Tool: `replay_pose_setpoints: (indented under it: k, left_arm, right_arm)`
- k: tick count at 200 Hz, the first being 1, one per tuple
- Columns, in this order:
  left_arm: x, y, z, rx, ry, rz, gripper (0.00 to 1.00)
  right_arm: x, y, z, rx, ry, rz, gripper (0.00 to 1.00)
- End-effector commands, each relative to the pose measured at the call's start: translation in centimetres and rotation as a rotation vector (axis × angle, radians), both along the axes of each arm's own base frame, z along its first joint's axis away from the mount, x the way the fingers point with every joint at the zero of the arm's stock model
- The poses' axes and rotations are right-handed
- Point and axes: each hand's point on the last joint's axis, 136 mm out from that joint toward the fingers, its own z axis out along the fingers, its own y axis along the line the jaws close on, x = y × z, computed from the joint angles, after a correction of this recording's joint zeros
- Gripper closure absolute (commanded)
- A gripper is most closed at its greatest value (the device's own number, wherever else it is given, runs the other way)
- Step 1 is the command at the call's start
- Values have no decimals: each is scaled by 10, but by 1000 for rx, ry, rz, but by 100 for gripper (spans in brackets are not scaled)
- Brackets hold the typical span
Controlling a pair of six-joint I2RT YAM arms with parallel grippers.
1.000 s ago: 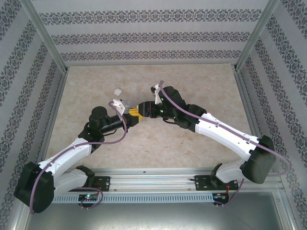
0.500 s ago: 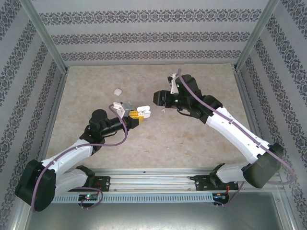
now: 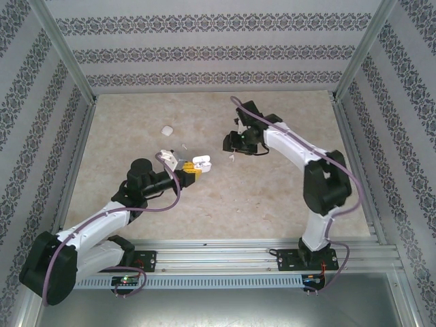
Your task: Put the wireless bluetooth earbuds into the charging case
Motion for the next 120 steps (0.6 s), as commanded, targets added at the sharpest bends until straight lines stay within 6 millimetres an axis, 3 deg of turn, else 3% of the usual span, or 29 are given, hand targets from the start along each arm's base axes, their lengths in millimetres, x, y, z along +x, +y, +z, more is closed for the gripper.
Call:
replay_pose_setpoints:
  k: [1, 33, 75, 120]
  left_arm:
    - [-2, 4, -2, 27, -18, 12, 100]
    - [-3, 7, -7, 38, -9, 28, 100]
    - [-2, 7, -13, 48, 2, 30, 100]
    - [1, 4, -12, 58, -1, 16, 100]
  right_arm:
    - [-3, -5, -18, -153, 42, 63, 48]
    - [5, -15, -41, -283, 67, 66, 49]
    - [14, -15, -69, -318, 114, 92, 53]
    - [23, -10, -84, -326, 127, 118, 55]
